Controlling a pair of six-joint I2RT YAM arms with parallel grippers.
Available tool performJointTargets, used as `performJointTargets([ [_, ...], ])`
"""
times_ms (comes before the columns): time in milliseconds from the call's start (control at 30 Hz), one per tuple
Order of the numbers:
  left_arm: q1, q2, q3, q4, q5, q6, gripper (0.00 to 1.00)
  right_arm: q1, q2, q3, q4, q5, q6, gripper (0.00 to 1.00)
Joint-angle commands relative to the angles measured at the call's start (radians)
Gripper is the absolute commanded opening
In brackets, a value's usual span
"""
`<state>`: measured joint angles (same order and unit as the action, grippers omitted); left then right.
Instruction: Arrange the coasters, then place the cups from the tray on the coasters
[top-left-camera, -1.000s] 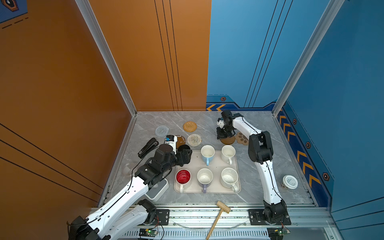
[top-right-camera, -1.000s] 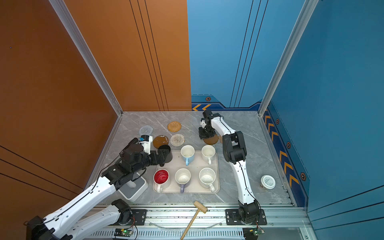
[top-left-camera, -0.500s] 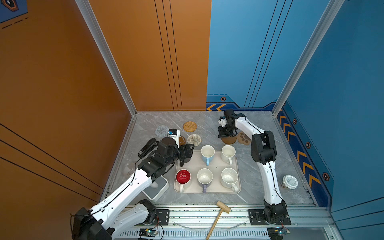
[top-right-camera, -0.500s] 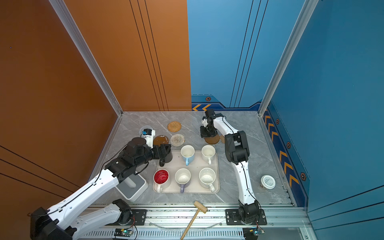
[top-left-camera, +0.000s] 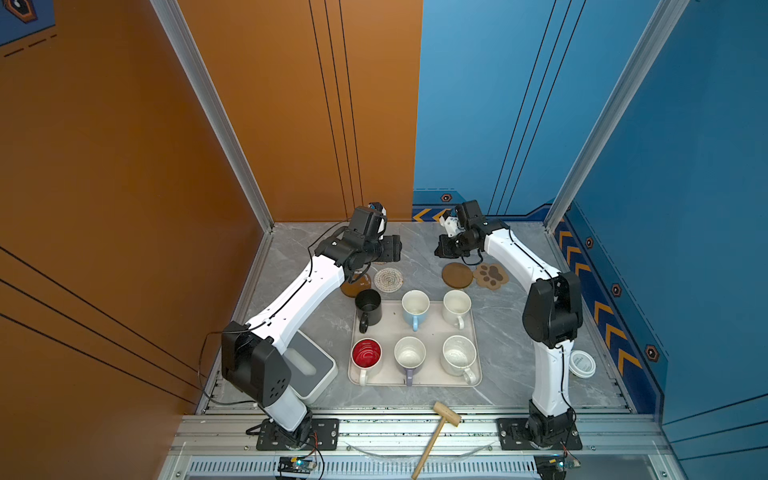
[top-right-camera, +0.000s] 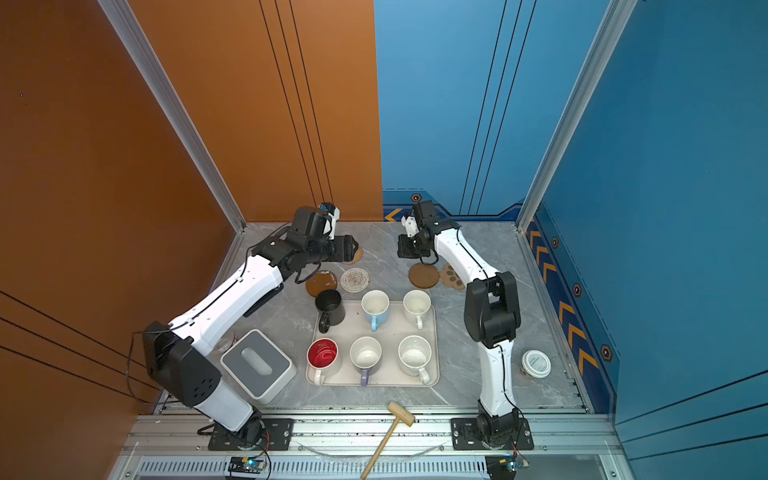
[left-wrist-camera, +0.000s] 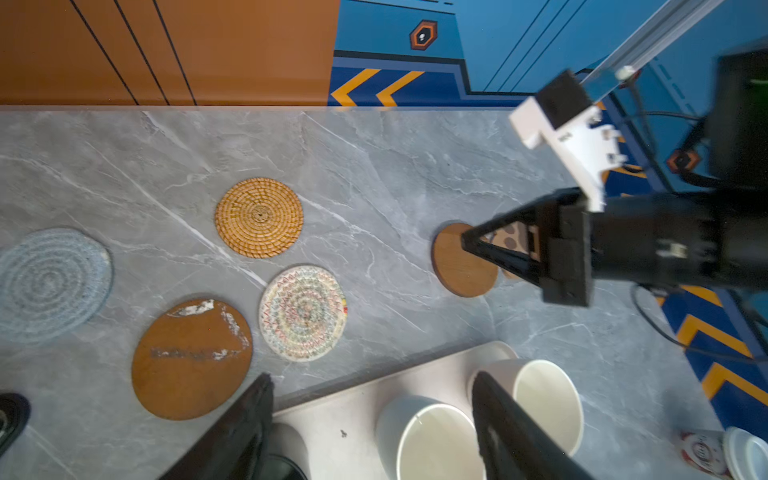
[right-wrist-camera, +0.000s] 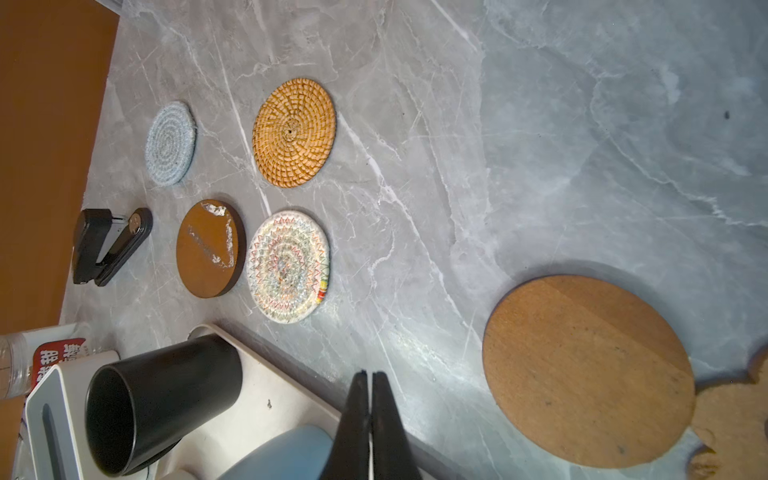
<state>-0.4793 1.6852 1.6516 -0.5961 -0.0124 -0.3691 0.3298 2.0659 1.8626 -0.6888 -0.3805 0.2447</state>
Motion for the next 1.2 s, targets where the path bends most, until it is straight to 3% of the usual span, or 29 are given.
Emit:
performJointTargets([
  [0,0.017,0.100,0.121,-0.153,-0.023,0.061,0.70,0.022,-0.070,-0.051,0.063,0.041,0.047,0.00],
  [233,0.020,0.332,0.310,-0.273,-0.006,0.082,0.48,0.041,-0.183,-0.181,0.109,0.098,0.090,0.00],
  [467,0.024,0.461,0.360,-0.309,-0.003,0.058,0.18,0.052,-0.298,-0.304,0.137,0.139,0.119,0.00],
  [933,0.028,0.637,0.422,-0.343,-0.030,-0.027,0.01,0.061,-0.369,-0.389,0.137,0.173,0.137,0.00],
  [1167,0.020,0.711,0.459,-0.371,-0.068,-0.083,0.00,0.062,-0.365,-0.394,0.133,0.172,0.136,0.00],
])
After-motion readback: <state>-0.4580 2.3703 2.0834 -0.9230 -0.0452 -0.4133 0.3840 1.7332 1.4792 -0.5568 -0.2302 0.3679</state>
